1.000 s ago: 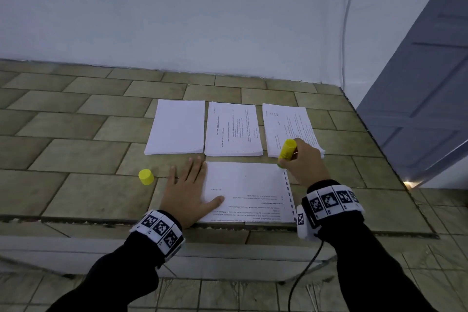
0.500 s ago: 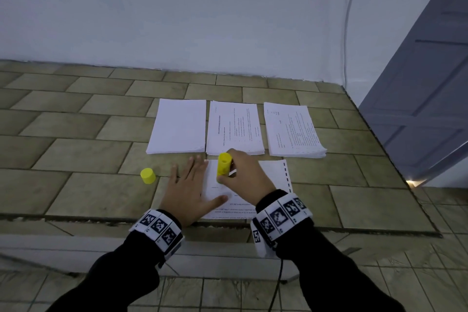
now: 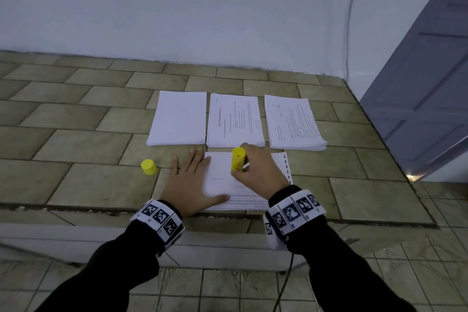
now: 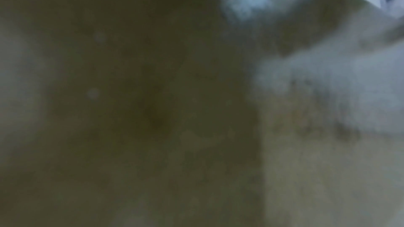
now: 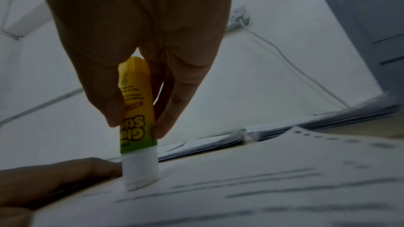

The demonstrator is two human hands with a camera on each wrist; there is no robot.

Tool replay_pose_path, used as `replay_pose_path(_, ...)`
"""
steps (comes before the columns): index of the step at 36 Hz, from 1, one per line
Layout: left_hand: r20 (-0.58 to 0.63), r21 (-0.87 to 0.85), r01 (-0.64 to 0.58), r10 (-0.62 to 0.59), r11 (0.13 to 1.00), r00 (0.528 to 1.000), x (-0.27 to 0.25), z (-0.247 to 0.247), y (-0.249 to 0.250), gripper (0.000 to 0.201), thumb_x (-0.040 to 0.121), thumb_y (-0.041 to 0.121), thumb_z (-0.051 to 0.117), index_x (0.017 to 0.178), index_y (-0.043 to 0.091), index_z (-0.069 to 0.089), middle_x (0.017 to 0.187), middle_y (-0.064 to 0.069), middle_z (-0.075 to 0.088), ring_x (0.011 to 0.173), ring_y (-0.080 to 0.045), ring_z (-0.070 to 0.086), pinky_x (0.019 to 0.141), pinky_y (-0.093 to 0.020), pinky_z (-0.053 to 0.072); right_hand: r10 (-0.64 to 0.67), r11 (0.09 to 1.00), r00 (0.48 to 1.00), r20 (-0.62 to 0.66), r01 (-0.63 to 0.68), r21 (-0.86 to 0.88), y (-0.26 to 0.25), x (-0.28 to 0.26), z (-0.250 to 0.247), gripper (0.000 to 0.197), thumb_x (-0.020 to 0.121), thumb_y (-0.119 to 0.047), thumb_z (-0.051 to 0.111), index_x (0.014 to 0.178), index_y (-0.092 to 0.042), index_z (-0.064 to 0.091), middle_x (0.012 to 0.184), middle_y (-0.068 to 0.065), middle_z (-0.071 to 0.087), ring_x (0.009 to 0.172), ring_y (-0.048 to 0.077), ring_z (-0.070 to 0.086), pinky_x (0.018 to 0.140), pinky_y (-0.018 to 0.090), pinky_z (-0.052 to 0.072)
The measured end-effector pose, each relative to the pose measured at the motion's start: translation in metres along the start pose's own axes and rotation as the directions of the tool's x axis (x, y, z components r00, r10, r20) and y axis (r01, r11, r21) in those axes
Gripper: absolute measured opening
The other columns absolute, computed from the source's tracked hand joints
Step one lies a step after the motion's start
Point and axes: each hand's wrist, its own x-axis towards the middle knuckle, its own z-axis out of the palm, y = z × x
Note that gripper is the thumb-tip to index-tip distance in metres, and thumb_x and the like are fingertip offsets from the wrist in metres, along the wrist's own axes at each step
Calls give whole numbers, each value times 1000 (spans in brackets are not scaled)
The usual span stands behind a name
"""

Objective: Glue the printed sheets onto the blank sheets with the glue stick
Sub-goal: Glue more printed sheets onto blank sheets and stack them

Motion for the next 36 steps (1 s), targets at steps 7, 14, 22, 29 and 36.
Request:
replay_pose_path(7, 6, 2, -2, 2, 1000, 1000, 0, -1, 0, 139, 46, 103, -4, 156, 19, 7, 164, -2, -8, 150, -18, -12, 119, -53, -7, 38, 999, 975, -220, -37, 12, 46, -29, -38, 17, 86, -13, 65, 75, -7, 54, 71, 10, 61, 67, 25, 61, 64, 47, 54)
replay_pose_path(14, 9, 11, -5, 5, 1000, 1000, 0, 0, 0, 137, 48, 102, -4, 156, 18, 6, 164, -3, -9, 150, -18, -13, 120, -53, -7, 85, 995, 960, -266, -97, -32, 67, -42, -55, 14, 85, -14, 65, 77, -10, 54, 70, 5, 61, 67, 21, 61, 65, 45, 53)
replay_pose_path(22, -49, -47, -34, 32, 998, 998, 1, 6, -5, 100, 78, 73, -15, 156, 17, 13, 165, -2, -3, 151, -17, -9, 119, -50, -8, -34, 994, 992, -121, 46, 101, 25, -39, -25, 13, 83, -13, 68, 83, -7, 57, 82, 8, 63, 75, 21, 62, 69, 41, 55)
replay_pose_path(29, -57, -74, -49, 45, 996, 997, 3, 8, -7, 88, 81, 54, -13, 156, 18, 15, 165, -2, -1, 151, -19, -8, 118, -51, -6, -231, 960, 967, 109, 209, 185, -20, -30, 17, 16, 83, -11, 68, 79, -10, 53, 87, 8, 60, 78, 22, 59, 73, 42, 53)
replay_pose_path(36, -41, -35, -68, 66, 997, 997, 4, 14, -13, 87, 82, 57, -7, 157, 17, 11, 164, -4, -4, 151, -21, -9, 117, -53, -6, -281, 952, 952, 121, 261, 162, -28, -28, 22, 24, 84, -13, 68, 87, -26, 48, 88, 1, 59, 78, 22, 59, 75, 44, 53)
